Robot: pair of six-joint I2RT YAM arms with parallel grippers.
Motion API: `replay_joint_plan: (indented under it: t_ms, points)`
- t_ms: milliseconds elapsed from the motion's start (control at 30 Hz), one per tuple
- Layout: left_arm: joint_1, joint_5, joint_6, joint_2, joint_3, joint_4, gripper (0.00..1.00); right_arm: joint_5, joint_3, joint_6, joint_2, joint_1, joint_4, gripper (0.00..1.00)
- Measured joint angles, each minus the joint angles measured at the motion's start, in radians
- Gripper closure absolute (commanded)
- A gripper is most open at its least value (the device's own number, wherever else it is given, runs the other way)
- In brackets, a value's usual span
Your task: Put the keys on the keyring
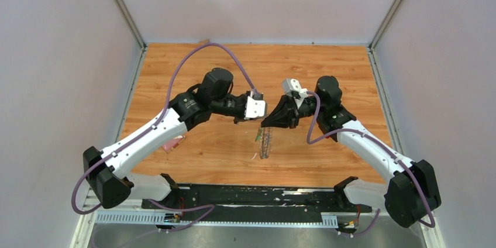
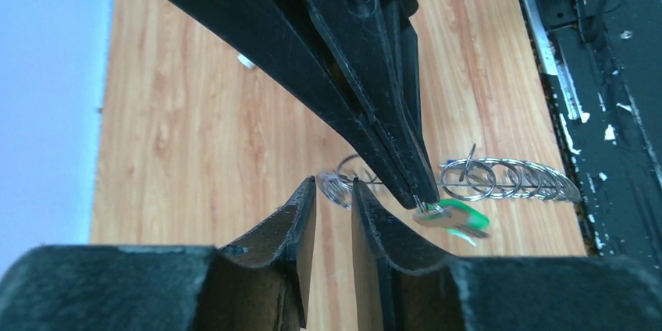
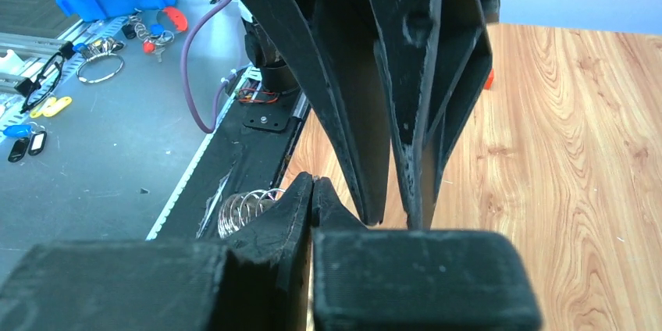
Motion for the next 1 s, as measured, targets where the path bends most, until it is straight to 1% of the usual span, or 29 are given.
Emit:
replay_joint_plan:
  t_ms: [100,233,367,500,567,667,733,1000]
  points:
    - [-0.003,-0.016,0.018,-0.03,0.0,0.003,0.64,0.001,0.0,-0.002,0.0,0.002,-0.009,1.0]
    - [-0.003,-0.044,0.047,-0.073,-0.002,-0.005,0.61,0.008,0.0,-0.002,0.0,-0.001,-0.013,1.0]
    - [-0.003,-0.075,0.064,-0.123,-0.019,-0.018,0.54,0.01,0.0,-0.002,0.0,-0.006,-0.018,1.0]
    - [-0.003,-0.072,0.068,-0.155,-0.031,-0.039,0.52,0.013,0.0,0.0,0.0,-0.011,-0.018,1.0]
    - [-0.003,-0.056,0.068,-0.159,-0.037,-0.044,0.54,0.013,0.0,0.003,0.0,-0.011,-0.017,1.0]
    - [-0.003,-0.035,0.063,-0.151,-0.048,-0.05,0.61,0.013,0.0,0.01,0.0,-0.014,-0.009,1.0]
    - [-0.003,-0.022,0.056,-0.138,-0.052,-0.05,0.63,0.013,0.0,0.018,-0.001,-0.017,0.0,1.0]
    - [-0.004,0.011,-0.002,-0.104,-0.081,-0.037,0.72,0.013,0.0,0.048,-0.005,-0.021,0.027,1.0]
